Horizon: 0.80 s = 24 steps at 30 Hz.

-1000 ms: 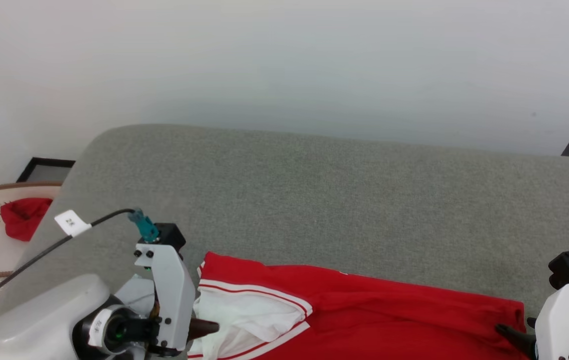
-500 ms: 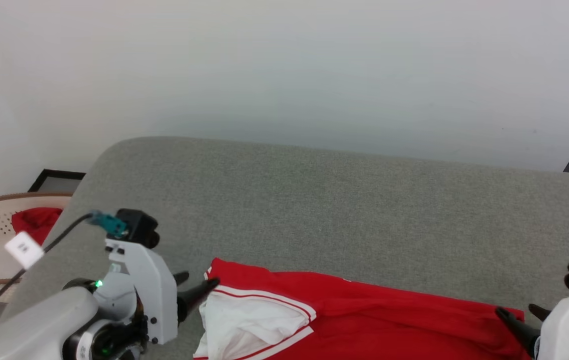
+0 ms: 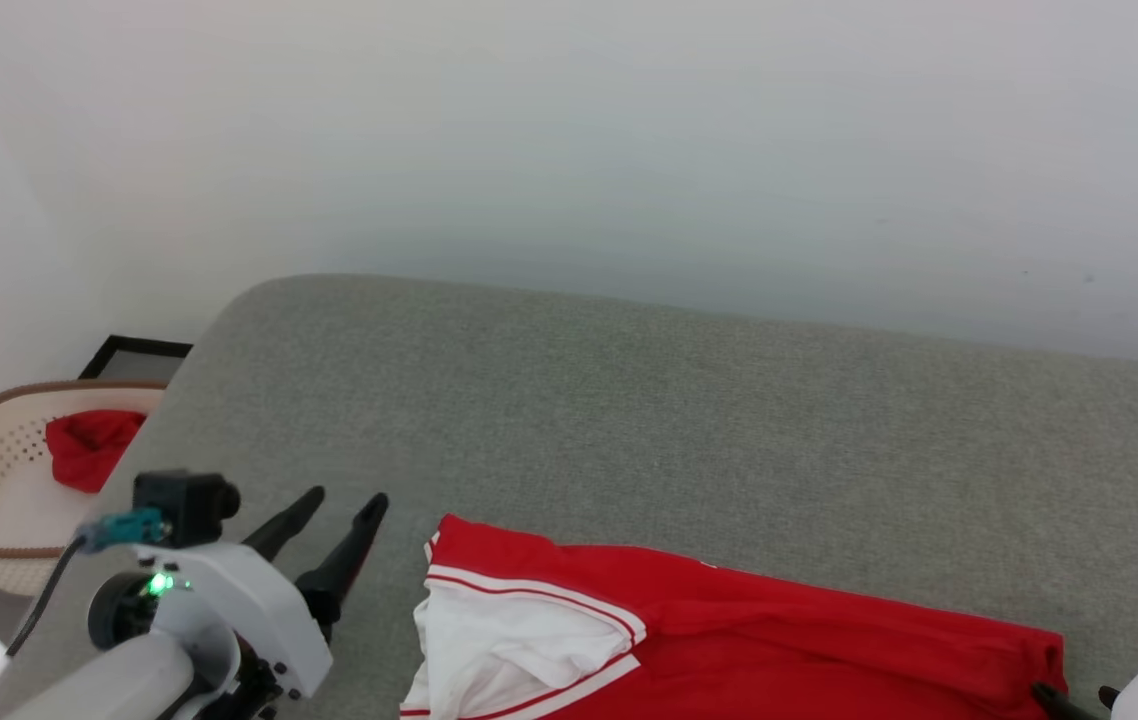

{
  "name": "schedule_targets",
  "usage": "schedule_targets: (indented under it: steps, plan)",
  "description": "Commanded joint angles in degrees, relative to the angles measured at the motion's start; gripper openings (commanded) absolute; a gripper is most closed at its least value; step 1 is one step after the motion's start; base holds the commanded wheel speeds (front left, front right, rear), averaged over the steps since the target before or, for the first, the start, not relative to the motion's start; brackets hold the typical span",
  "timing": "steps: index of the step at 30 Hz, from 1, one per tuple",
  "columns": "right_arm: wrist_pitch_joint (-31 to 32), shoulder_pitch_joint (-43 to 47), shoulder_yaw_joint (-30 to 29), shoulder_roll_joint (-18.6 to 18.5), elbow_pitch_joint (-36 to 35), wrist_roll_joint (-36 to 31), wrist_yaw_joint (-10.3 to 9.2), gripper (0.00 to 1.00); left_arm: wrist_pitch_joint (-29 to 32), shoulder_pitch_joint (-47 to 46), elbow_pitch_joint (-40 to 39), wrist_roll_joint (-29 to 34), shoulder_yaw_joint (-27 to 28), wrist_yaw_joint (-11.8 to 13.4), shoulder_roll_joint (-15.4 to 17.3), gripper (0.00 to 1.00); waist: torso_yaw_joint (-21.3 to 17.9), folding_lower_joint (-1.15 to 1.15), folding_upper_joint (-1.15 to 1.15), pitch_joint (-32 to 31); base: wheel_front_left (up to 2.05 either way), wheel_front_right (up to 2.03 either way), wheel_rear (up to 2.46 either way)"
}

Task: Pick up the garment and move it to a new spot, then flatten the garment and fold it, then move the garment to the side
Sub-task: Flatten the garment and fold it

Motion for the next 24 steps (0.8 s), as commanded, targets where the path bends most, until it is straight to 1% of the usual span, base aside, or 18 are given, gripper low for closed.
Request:
schedule_targets:
  steps: [1, 4, 7, 10, 15, 21, 24]
  plan:
    - [0.31, 0.23, -0.33, 0.07, -0.09, -0.08, -0.04, 1.0, -1.07, 1.19, 0.86, -0.07, 0.63, -0.33, -0.43, 1.0, 0.2, 0.0, 0.0, 0.1, 0.0, 0.0, 0.0]
    - [1.58, 0.44, -1.16, 0.08, 0.09, -0.36, -0.04, 1.0, -3.62, 2.63, 3.57, 2.05, 2.17, -0.92, -1.68, 1.0, 0.82, 0.0, 0.0, 0.47, 0.0, 0.0, 0.0]
    - [2.64, 0.36, -1.86, -0.18, 0.25, -0.61, -0.04, 1.0, -4.3, 4.57, 5.82, 4.23, 5.28, -1.14, -3.1, 1.0, 1.47, 0.0, 0.0, 1.02, 0.0, 0.0, 0.0]
    - [3.43, 0.44, -2.33, -0.36, 0.26, -1.13, -0.04, 1.0, -4.41, 7.07, 6.99, 8.13, 11.77, -1.46, -5.59, 1.0, 2.25, 0.0, 0.0, 1.72, 0.0, 0.0, 0.0]
    - [5.35, 0.45, -2.25, -0.71, 0.04, -1.8, -0.04, 1.0, -4.29, 12.28, 8.04, 15.53, 21.68, -2.89, -9.62, 1.0, 3.11, 0.0, 0.0, 3.1, 0.0, 0.0, 0.0]
    - [8.27, 0.07, -2.25, -1.26, -0.58, -2.33, -0.04, 1.0, -4.3, 17.21, 7.81, 23.34, 32.32, -4.72, -14.97, 1.0, 4.06, 0.0, 0.0, 6.05, 0.0, 0.0, 0.0]
    - [9.87, -0.61, -2.4, -1.38, -0.59, -2.85, -0.04, 1.0, -4.3, 19.24, 7.74, 26.75, 36.9, -6.17, -17.9, 1.0, 4.55, 0.0, 0.0, 7.75, 0.0, 0.0, 0.0]
